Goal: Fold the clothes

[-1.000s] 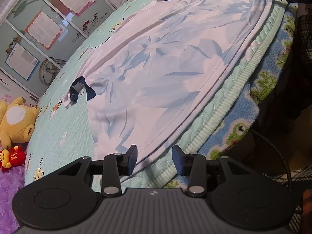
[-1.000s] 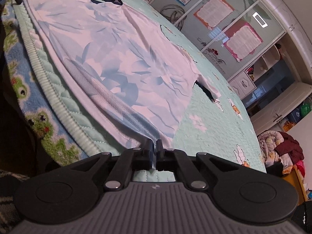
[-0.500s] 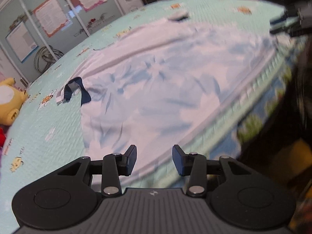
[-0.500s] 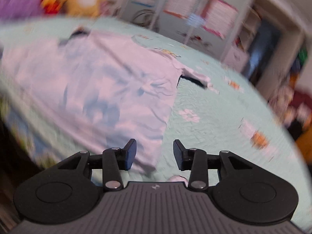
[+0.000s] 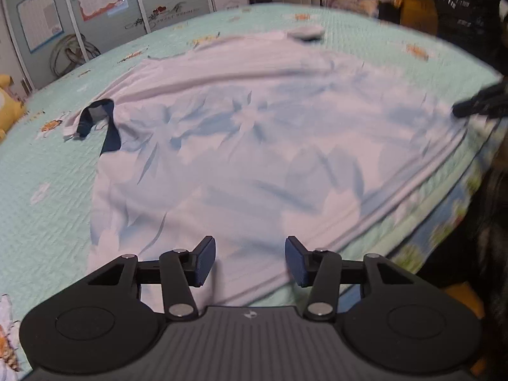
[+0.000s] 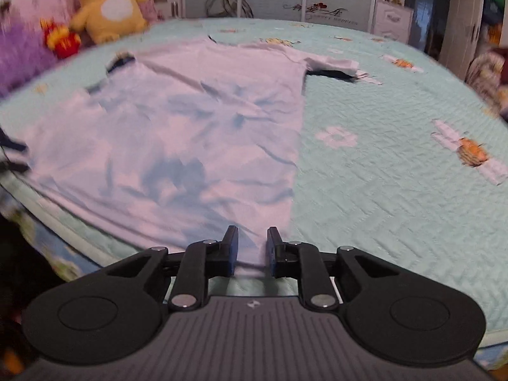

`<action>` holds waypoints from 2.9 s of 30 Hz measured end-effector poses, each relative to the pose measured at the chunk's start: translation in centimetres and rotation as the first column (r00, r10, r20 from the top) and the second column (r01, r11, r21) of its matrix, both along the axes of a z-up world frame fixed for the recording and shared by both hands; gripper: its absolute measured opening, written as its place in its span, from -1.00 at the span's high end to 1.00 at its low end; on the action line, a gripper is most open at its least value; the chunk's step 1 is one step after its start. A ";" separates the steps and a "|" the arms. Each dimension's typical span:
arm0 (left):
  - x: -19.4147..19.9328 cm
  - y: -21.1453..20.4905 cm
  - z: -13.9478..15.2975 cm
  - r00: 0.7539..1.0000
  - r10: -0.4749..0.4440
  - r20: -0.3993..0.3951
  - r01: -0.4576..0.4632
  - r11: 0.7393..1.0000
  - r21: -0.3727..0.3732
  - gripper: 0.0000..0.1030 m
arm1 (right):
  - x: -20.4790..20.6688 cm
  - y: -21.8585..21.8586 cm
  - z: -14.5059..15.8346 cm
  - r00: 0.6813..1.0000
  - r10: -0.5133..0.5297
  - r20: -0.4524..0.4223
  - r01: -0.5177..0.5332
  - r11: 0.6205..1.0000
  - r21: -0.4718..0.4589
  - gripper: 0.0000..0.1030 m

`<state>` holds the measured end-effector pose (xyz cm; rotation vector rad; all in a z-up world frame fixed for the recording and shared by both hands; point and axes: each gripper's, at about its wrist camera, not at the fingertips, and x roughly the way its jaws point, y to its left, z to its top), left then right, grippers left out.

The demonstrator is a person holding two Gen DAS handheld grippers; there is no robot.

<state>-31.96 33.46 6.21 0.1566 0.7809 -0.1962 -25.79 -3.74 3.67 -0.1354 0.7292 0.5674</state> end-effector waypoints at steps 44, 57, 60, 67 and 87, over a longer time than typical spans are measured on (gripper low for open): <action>8.9 12.3 -1.2 0.901 0.411 0.143 -0.390 0.908 -0.152 -0.38 | 12.7 13.8 -2.7 0.857 0.382 -0.347 -0.145 0.824 0.548 0.59; 8.1 16.5 -2.6 0.879 0.477 0.022 -0.457 0.853 -0.252 0.95 | 11.0 17.4 -2.9 0.835 0.415 -0.362 -0.186 0.831 0.524 0.42; 8.1 15.8 -1.8 0.877 0.479 0.038 -0.451 0.848 -0.277 0.47 | 10.7 17.4 -2.5 0.843 0.406 -0.352 -0.190 0.837 0.513 0.41; 10.4 13.7 -1.9 0.913 0.389 0.127 -0.373 0.919 -0.130 -0.14 | 10.8 19.1 -1.6 0.854 0.402 -0.332 -0.200 0.841 0.503 0.38; 10.6 14.7 -4.1 0.836 0.541 0.085 -0.500 0.817 -0.287 -0.05 | 18.1 53.9 -0.2 0.312 0.911 0.270 -0.458 0.393 -0.797 0.05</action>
